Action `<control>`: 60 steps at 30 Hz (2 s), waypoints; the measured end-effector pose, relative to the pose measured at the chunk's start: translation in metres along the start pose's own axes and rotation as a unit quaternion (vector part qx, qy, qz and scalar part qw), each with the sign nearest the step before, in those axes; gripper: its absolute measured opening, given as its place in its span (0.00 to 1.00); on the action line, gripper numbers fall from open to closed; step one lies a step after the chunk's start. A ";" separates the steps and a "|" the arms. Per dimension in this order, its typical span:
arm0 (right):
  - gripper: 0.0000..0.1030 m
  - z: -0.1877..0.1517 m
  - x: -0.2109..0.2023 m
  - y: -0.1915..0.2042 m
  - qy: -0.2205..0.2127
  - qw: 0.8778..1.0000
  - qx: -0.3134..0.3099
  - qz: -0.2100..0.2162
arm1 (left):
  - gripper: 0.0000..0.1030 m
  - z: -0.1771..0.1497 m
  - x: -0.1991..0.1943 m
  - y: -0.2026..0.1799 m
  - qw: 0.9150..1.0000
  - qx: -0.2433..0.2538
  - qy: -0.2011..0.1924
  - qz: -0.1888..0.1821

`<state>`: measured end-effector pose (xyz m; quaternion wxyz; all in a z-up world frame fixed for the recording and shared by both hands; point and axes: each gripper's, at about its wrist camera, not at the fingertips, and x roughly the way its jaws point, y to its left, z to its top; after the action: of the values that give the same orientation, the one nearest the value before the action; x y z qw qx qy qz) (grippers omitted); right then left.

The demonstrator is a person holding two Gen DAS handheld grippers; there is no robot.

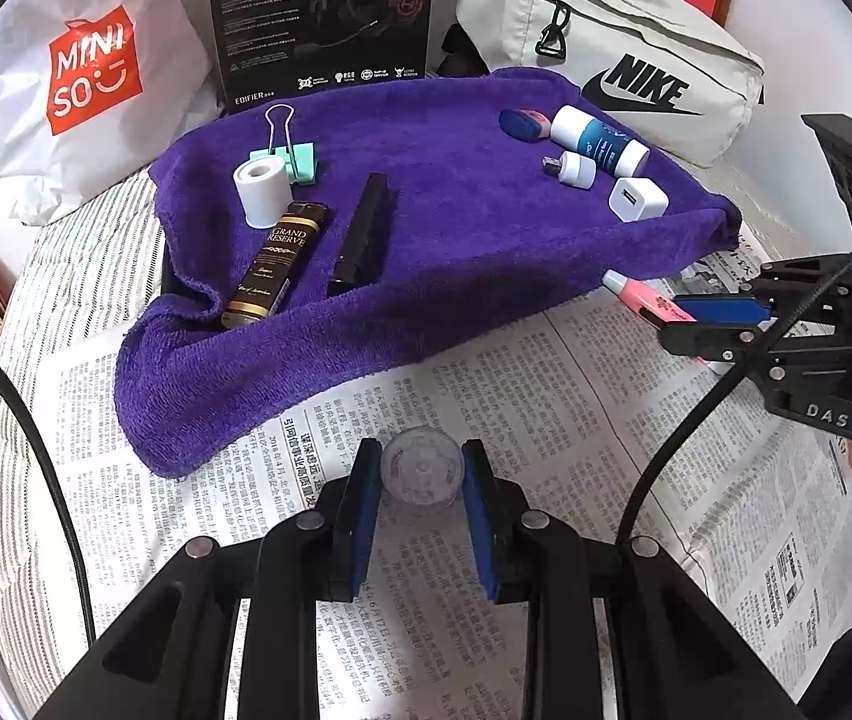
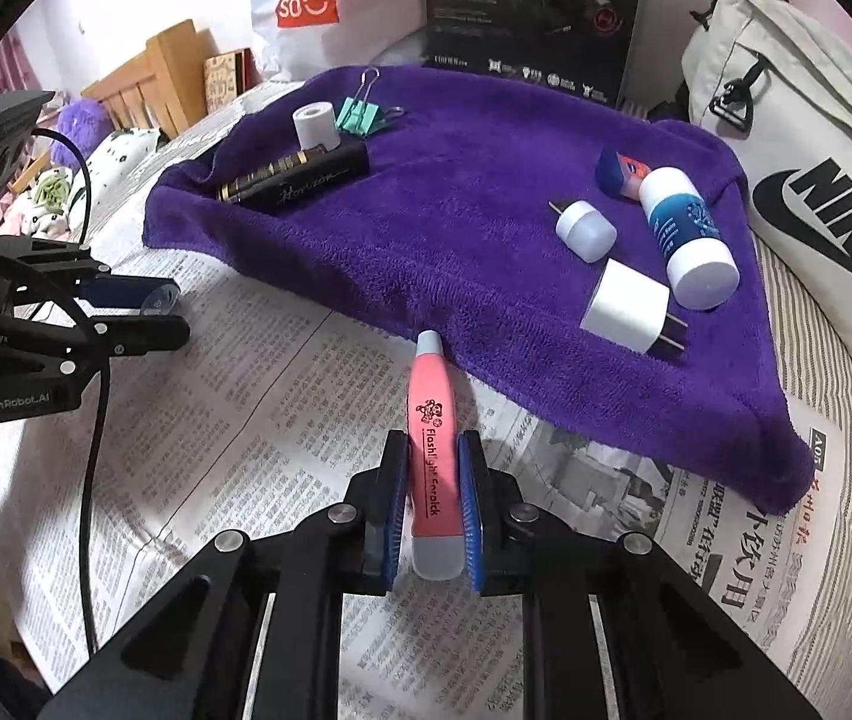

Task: Organize rigid objects
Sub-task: 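Lift the clear lid and pink highlighter and carry both over the purple towel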

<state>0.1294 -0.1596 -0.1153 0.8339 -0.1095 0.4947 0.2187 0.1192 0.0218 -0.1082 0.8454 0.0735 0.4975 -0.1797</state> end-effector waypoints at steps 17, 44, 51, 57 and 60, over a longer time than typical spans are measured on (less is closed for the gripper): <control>0.16 -0.012 -0.021 -0.013 -0.004 0.999 0.027 0.015 | 0.25 -0.002 -0.021 0.006 1.000 -0.009 -0.019 0.000; 0.16 0.042 -0.045 -0.036 -0.046 0.998 0.033 0.023 | 0.25 0.039 -0.038 0.012 0.999 0.008 -0.039 -0.003; 0.16 0.079 -0.031 -0.054 -0.051 0.998 0.038 0.028 | 0.25 0.061 -0.027 0.020 0.999 0.018 -0.032 -0.004; 0.16 0.099 -0.009 -0.057 -0.036 0.998 0.034 0.026 | 0.25 0.072 -0.014 0.027 1.000 0.018 -0.024 -0.007; 0.16 0.097 0.006 -0.050 -0.018 0.999 0.025 0.033 | 0.25 0.073 -0.010 0.033 1.000 0.013 -0.021 -0.005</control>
<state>0.2309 -0.1638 -0.0754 0.8378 -0.0680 0.4879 0.2353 0.1871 0.0322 -0.0650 0.8537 0.0776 0.4779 -0.1920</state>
